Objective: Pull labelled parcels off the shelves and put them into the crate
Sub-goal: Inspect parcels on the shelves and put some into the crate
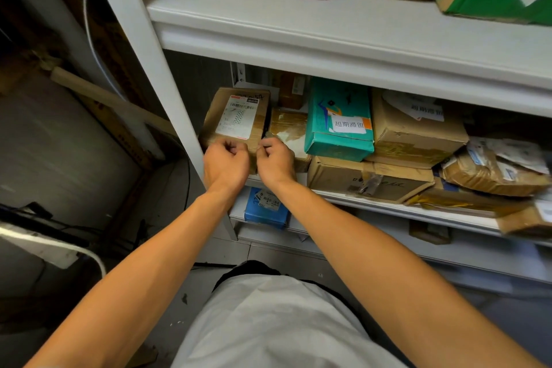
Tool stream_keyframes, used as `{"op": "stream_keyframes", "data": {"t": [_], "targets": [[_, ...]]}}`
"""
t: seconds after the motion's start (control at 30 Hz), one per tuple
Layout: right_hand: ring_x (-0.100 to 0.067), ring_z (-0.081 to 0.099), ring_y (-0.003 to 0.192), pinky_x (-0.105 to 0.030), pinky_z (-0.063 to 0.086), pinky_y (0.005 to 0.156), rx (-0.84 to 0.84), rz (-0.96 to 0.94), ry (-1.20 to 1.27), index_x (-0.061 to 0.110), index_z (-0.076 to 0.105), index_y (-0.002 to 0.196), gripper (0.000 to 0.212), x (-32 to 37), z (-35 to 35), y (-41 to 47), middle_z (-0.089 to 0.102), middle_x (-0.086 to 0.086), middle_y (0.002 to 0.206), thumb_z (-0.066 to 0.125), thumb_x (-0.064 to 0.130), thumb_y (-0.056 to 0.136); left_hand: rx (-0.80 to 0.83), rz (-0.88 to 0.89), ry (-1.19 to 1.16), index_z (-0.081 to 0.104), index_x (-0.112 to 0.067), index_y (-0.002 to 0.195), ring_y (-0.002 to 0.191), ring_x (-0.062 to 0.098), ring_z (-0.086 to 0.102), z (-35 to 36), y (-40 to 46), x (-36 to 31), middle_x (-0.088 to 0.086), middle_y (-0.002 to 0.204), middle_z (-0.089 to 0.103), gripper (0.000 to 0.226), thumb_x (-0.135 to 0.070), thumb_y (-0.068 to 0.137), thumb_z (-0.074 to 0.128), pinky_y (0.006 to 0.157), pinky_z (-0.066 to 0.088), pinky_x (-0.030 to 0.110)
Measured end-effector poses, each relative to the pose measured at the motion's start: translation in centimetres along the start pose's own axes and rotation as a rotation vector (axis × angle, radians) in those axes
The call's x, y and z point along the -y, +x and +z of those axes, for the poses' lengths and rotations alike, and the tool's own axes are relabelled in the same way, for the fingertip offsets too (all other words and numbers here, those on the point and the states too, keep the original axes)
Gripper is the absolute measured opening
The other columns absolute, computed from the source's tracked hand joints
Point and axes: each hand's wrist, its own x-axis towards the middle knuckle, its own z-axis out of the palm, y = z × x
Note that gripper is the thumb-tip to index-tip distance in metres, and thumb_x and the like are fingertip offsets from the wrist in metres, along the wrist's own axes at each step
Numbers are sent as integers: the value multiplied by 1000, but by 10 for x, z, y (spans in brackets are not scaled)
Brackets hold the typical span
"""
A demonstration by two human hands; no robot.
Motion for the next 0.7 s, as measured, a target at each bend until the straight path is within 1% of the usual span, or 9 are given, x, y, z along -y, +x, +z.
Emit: {"op": "stream_keyframes", "data": {"t": [0.07, 0.17, 0.2, 0.27, 0.37, 0.47, 0.53, 0.6, 0.7], "targets": [[-24, 65, 107, -33, 53, 94, 22, -18, 47, 8, 64, 120, 24, -8, 1, -4, 70, -12, 115, 55, 4, 98, -26, 102, 15, 62, -25, 86, 84, 17, 62, 5, 1, -4, -7, 82, 64, 7, -23, 91, 57, 68, 47, 29], [-27, 64, 108, -48, 54, 97, 15, -73, 50, 17, 61, 120, 33, -26, 7, -8, 68, -12, 114, 61, 3, 90, -28, 282, 45, 63, -22, 90, 83, 13, 62, 18, 7, -13, -9, 83, 63, 5, -24, 91, 59, 74, 52, 33], [-27, 62, 111, -48, 53, 99, 3, -92, 26, 19, 59, 122, 36, -29, 8, -9, 66, -11, 118, 63, 6, 88, -27, 335, 50, 63, -22, 90, 83, 13, 62, 22, 9, -17, -8, 84, 64, 5, -26, 92, 59, 74, 52, 34], [-29, 61, 115, -46, 52, 100, 7, -120, 13, 14, 58, 126, 39, -33, 7, -8, 64, -13, 121, 64, 6, 88, -32, 434, 87, 63, -22, 91, 85, 15, 62, 30, 16, -22, -5, 87, 65, 7, -28, 91, 59, 75, 51, 35], [-32, 63, 106, -42, 54, 91, -3, -148, -9, 5, 62, 117, 28, -36, 3, -7, 67, -16, 113, 61, 5, 89, -49, 557, 252, 66, -18, 100, 92, 22, 62, 44, 32, -31, 2, 96, 67, 21, -35, 89, 59, 78, 50, 36], [-25, 64, 98, -31, 49, 82, 9, -207, 9, 5, 66, 113, 24, -39, -2, -11, 70, -12, 107, 61, 5, 90, 43, 569, 450, 65, -16, 113, 102, 27, 63, 61, 54, -44, 8, 110, 66, 35, -42, 89, 62, 89, 53, 42], [-20, 63, 92, -28, 48, 81, 40, -241, 31, 7, 68, 111, 21, -41, -3, -15, 70, -5, 100, 61, 4, 91, 126, 532, 557, 64, -17, 117, 108, 31, 61, 74, 65, -54, 11, 115, 65, 43, -46, 85, 65, 93, 52, 45], [-22, 65, 91, -35, 54, 84, 61, -278, 56, 8, 69, 107, 20, -43, -3, -17, 70, -3, 95, 61, 2, 90, 187, 513, 594, 64, -17, 115, 107, 30, 61, 87, 73, -62, 10, 113, 65, 42, -45, 83, 68, 92, 53, 45], [-25, 68, 90, -45, 57, 88, 91, -303, 74, 12, 69, 103, 20, -45, -4, -17, 70, 0, 90, 60, 2, 89, 207, 548, 611, 64, -19, 110, 96, 24, 62, 106, 81, -66, 4, 101, 63, 31, -41, 88, 69, 87, 54, 40]]}}
